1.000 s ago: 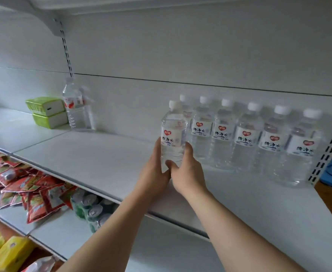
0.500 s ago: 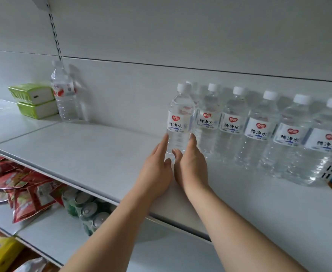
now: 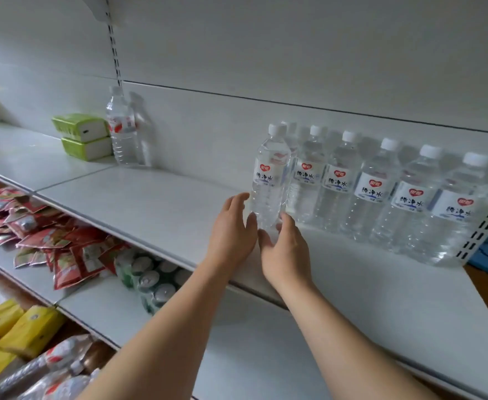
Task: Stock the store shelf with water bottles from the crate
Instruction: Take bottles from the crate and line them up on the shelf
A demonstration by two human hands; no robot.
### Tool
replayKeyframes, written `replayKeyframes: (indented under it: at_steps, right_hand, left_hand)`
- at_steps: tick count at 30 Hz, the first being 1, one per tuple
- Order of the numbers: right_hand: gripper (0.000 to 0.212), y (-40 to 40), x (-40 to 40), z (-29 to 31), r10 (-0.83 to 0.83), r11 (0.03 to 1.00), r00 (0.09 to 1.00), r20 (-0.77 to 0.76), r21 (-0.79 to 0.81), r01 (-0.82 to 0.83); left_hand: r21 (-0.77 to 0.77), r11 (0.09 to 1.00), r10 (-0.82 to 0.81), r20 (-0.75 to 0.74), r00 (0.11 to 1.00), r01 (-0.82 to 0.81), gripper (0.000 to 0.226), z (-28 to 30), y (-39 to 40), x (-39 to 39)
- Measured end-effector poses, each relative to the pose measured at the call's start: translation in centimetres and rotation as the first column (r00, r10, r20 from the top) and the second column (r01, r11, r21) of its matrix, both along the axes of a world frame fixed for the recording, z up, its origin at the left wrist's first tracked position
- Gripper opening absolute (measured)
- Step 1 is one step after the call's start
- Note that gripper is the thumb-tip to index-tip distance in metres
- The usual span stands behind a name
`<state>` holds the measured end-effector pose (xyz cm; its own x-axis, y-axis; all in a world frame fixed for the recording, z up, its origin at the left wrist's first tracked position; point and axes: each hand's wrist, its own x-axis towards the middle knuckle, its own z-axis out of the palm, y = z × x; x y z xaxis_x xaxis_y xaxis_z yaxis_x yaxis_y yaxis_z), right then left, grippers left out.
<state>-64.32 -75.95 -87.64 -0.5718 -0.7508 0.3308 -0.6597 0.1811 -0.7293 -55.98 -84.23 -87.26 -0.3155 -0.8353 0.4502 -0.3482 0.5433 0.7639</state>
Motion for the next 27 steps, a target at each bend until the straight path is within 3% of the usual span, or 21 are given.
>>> replayKeyframes:
  at_steps: [5,9,15,18,20,24,27]
  right_hand:
    - [0.041,4.6,3.8,0.0,0.127,0.988,0.990,-0.053,-0.083,-0.131]
    - [0.035,8.6,9.6,-0.9,0.305,0.936,0.943,-0.131,-0.142,-0.322]
    - [0.037,15.2,19.7,-4.2,0.640,0.768,0.767,-0.052,0.084,-0.635]
    - [0.035,18.3,24.0,-6.9,0.757,0.608,0.652,0.042,0.319,-0.727]
    - [0.034,19.9,26.6,-8.7,0.815,0.462,0.570,0.102,0.479,-0.747]
    - [0.031,22.4,30.9,-11.9,0.840,0.145,0.460,0.287,0.699,-0.701]
    - [0.036,23.5,33.2,-14.1,0.826,-0.008,0.424,0.370,0.761,-0.649]
  left_hand:
    - [0.144,0.989,0.063,-0.220,0.974,-0.031,0.034,0.1,5.1,5.1]
    - [0.204,0.978,0.099,-0.293,0.951,-0.039,0.029,-0.4,9.8,12.8]
    - [0.311,0.949,0.084,-0.076,0.994,-0.056,0.024,-5.7,19.2,26.5]
    - [0.463,0.881,0.116,-0.016,0.993,-0.095,0.016,-9.4,24.6,33.3]
    - [0.520,0.837,0.126,0.121,0.985,-0.171,0.022,-11.8,27.7,36.8]
    - [0.659,0.724,-0.131,0.421,0.898,-0.203,0.014,-16.0,32.8,40.9]
    - [0.651,0.710,-0.189,0.544,0.817,-0.269,0.022,-18.7,35.4,43.4]
